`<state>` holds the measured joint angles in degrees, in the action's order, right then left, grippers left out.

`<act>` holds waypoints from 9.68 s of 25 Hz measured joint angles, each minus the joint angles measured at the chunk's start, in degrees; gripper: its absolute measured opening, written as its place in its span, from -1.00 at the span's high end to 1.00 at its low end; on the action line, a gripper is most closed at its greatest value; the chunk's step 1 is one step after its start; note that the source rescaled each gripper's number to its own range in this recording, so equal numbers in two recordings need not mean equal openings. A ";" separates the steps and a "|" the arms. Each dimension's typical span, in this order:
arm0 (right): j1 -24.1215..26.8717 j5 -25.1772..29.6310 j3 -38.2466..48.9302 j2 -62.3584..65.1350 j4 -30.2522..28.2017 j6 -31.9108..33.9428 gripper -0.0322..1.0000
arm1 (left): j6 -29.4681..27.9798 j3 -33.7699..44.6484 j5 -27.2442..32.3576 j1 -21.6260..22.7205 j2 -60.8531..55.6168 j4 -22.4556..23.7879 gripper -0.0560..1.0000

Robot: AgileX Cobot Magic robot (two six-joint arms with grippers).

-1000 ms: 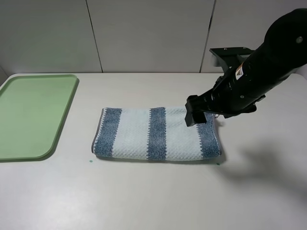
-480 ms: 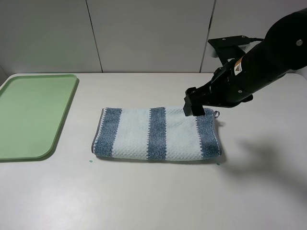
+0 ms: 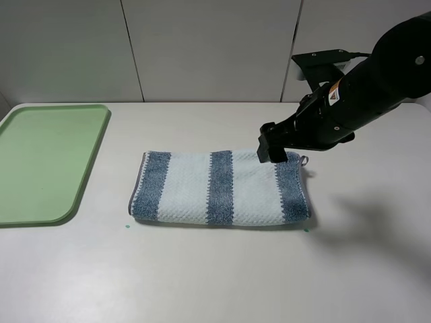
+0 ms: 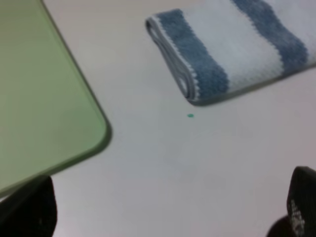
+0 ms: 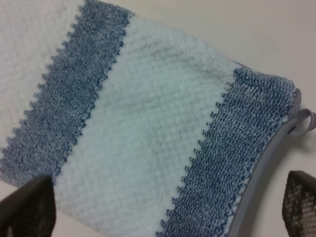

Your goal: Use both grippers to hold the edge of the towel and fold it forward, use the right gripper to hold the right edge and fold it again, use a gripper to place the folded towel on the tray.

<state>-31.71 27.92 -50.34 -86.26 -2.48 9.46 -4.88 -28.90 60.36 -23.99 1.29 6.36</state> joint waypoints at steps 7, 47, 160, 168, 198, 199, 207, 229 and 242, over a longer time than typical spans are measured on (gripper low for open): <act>0.00 -0.66 0.00 -4.76 -0.27 4.62 -1.00 | 0.23 0.00 -0.06 15.03 0.00 0.00 -0.84; 5.83 6.29 -8.32 -16.21 -1.82 12.38 -1.00 | 0.40 0.00 -0.07 29.58 0.00 0.00 -0.84; 10.22 3.01 -8.99 -26.77 -2.62 11.02 0.85 | 0.40 0.00 -0.12 29.58 0.00 0.00 -0.84; 10.64 7.83 -8.92 -21.90 -7.17 11.20 0.85 | 0.40 0.00 -0.12 29.58 0.00 0.00 -0.83; 14.16 18.59 -9.36 -7.64 -12.34 10.34 0.85 | 0.40 0.00 -0.12 29.58 0.00 0.00 -0.83; 14.16 19.09 -9.36 -7.53 -12.34 10.34 0.85 | 0.40 0.00 -0.12 29.58 0.00 0.00 -0.83; 14.16 20.00 -9.36 -7.53 -12.06 10.14 0.85 | 0.40 0.00 -0.12 29.58 0.00 0.00 -0.83; 14.16 25.59 -12.31 -4.08 -1.94 7.76 0.85 | 0.40 0.00 -0.12 29.58 0.00 0.00 -0.82; 4.88 22.84 -12.31 -4.08 -3.67 13.86 0.85 | 0.40 0.00 -0.12 29.58 0.00 0.00 -0.81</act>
<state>-26.84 50.76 -62.65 -90.34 -6.15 23.32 -4.48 -28.90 60.23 5.60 1.29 6.36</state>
